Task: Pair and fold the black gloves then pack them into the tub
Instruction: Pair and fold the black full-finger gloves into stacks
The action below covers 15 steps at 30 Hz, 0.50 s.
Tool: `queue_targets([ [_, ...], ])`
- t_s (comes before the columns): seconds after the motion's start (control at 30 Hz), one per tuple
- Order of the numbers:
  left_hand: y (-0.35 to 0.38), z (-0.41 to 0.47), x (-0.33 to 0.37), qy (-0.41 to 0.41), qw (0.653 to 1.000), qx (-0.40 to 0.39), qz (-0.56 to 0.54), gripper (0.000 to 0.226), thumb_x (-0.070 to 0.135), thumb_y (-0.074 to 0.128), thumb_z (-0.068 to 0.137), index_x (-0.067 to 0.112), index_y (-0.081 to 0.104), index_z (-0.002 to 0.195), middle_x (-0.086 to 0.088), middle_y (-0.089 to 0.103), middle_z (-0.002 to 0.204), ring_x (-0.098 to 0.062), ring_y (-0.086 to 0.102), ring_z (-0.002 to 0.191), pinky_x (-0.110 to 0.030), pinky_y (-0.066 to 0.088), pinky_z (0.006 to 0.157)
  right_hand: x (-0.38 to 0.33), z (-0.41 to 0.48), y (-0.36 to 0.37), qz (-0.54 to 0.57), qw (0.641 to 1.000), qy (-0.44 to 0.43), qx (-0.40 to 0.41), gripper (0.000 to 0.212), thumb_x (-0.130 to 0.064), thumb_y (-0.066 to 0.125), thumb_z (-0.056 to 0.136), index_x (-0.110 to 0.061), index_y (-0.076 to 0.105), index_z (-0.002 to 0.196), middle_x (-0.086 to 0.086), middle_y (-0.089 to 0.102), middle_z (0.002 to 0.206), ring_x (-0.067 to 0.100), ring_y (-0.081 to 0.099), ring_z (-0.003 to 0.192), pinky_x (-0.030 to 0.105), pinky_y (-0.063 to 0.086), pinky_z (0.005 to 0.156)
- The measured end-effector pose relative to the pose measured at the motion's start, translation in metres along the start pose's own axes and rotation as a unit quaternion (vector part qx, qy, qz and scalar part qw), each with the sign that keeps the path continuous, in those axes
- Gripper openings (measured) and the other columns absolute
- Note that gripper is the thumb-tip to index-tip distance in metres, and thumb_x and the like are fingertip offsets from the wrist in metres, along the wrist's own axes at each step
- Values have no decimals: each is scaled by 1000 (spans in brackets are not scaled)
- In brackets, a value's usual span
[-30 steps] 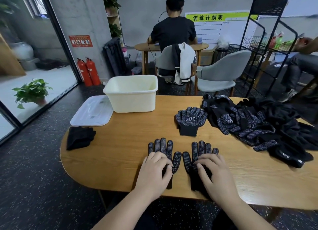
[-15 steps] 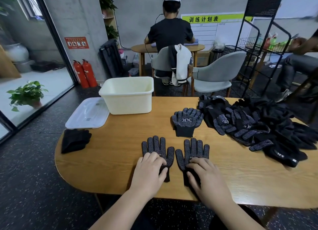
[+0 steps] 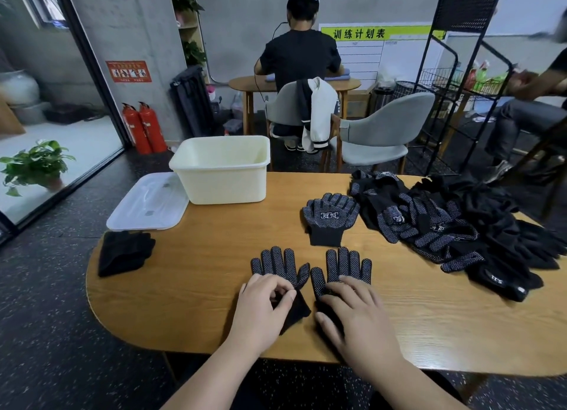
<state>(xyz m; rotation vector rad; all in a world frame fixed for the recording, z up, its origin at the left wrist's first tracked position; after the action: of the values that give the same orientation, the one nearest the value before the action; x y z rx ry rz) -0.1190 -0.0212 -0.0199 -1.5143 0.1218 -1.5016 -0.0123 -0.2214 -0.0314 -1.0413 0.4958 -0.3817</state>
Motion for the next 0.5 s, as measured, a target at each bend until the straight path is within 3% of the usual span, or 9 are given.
queue_targets([
  [0.1,-1,-1,1,4,1000,3,-30,11,34,75,95,43,69,92,29,59,105,1,53,104,-36,45,100,-22,8,3,23,1000,0,5,41,-62,51,103,-33,76,116,-18,64,124,17,51,131,46,39,115],
  [0.2,-1,-1,-6,-9,998,12,-62,11,38,76,91,47,70,91,19,63,94,-3,60,97,-43,49,99,-38,14,8,47,999,23,10,31,-57,59,95,-34,77,106,-21,63,111,17,55,118,46,42,109],
  [0.3,-1,-1,-6,-12,997,20,-76,14,36,76,91,48,70,91,19,63,95,-3,62,98,-41,50,98,-44,17,9,55,997,47,16,24,-52,62,90,-35,76,98,-22,63,103,17,55,110,40,42,102],
  [0.4,-3,-1,-5,5,997,26,-74,15,28,77,93,42,72,96,29,62,107,-4,58,108,-33,48,98,-38,19,4,46,996,74,35,15,-42,75,85,-33,76,96,-20,68,96,18,57,103,40,44,94],
  [0.5,-3,1,-6,34,998,34,-42,12,33,74,96,40,71,106,29,62,112,-6,50,122,-33,44,105,-32,27,-15,57,991,113,46,23,-29,86,79,-33,78,100,-20,72,92,16,61,98,37,45,88],
])
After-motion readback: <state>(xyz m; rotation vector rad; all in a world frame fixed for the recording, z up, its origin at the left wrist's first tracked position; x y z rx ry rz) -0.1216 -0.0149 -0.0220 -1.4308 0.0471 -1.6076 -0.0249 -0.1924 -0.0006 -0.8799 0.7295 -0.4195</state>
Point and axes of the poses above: each hand's wrist, its own z-axis towards the middle knuckle, its own y-axis out of the palm, x = y × z, the point moved 1 cm from there along z, towards the middle knuckle
